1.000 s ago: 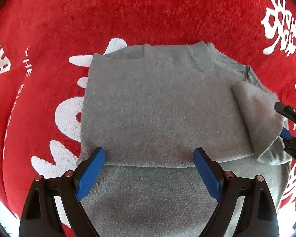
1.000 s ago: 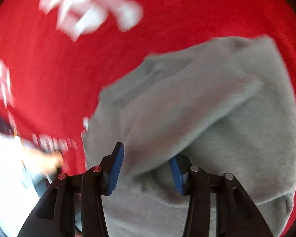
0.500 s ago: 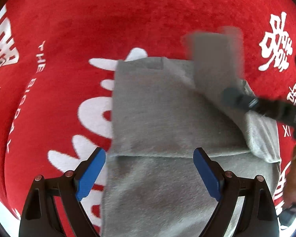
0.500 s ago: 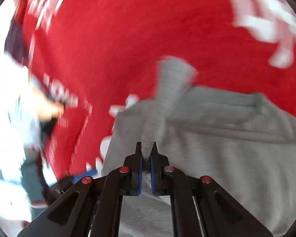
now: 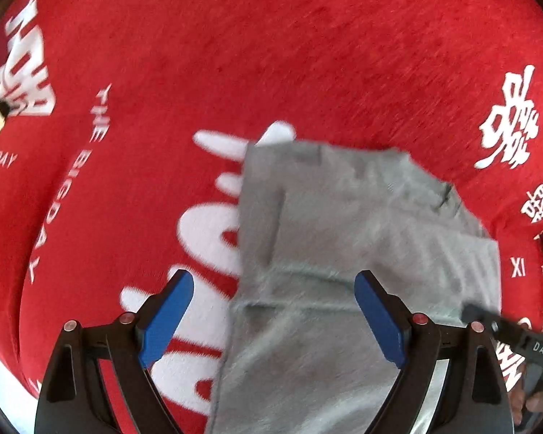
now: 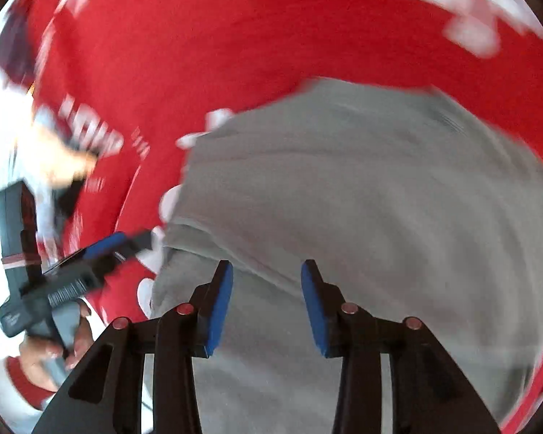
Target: Fold small clothes
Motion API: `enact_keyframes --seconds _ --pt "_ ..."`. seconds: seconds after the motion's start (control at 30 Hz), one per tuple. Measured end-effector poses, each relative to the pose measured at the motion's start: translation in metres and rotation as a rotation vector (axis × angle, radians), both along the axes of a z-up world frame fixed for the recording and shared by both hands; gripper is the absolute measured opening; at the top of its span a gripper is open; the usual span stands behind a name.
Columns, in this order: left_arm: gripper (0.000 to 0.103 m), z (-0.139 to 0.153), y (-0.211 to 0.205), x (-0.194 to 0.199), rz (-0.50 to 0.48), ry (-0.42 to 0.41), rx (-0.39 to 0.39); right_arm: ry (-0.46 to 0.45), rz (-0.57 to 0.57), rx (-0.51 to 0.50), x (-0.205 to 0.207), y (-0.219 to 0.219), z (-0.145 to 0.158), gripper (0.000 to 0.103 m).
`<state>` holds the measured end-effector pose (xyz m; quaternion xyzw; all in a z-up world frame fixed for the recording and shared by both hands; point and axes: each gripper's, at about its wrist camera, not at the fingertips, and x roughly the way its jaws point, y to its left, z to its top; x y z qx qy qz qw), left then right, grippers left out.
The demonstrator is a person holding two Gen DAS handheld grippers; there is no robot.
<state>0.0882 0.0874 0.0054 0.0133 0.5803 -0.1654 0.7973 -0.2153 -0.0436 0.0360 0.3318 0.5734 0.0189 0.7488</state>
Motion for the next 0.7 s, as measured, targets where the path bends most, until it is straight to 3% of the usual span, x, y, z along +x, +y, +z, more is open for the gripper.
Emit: enact_keyframes --seconds 0.2,0.33,0.37,0.4,0.43,0.53,0.6,0.7 --pt "0.091 -0.019 -0.045 0.016 -0.049 0.039 0.012 0.115 -0.426 0.144 -0.095 -0.100 -0.027 0.043" --pt "0.091 -0.035 -0.065 0.018 -0.063 0.064 0.046 0.097 -0.630 0.233 -0.117 -0.135 -0.047 0.043" --pt "0.091 -0.039 -0.070 0.017 -0.074 0.061 0.071 0.084 -0.655 0.253 -0.119 -0.140 -0.049 0.038" --pt "0.091 -0.041 -0.073 0.016 -0.083 0.057 0.101 0.075 -0.671 0.258 -0.117 -0.146 -0.049 0.015" --pt "0.091 -0.043 -0.075 0.014 -0.092 0.056 0.124 0.074 -0.662 0.243 -0.114 -0.149 -0.048 0.007" --pt "0.091 -0.055 -0.077 0.007 -0.133 0.064 0.205 0.049 -0.576 0.157 -0.109 -0.153 -0.037 0.007" --pt "0.091 -0.061 -0.074 0.001 -0.152 0.069 0.214 0.059 -0.523 0.102 -0.108 -0.150 -0.041 0.007" --pt "0.091 -0.060 -0.070 -0.004 -0.154 0.063 0.202 0.087 -0.507 0.141 -0.116 -0.152 -0.057 0.008"
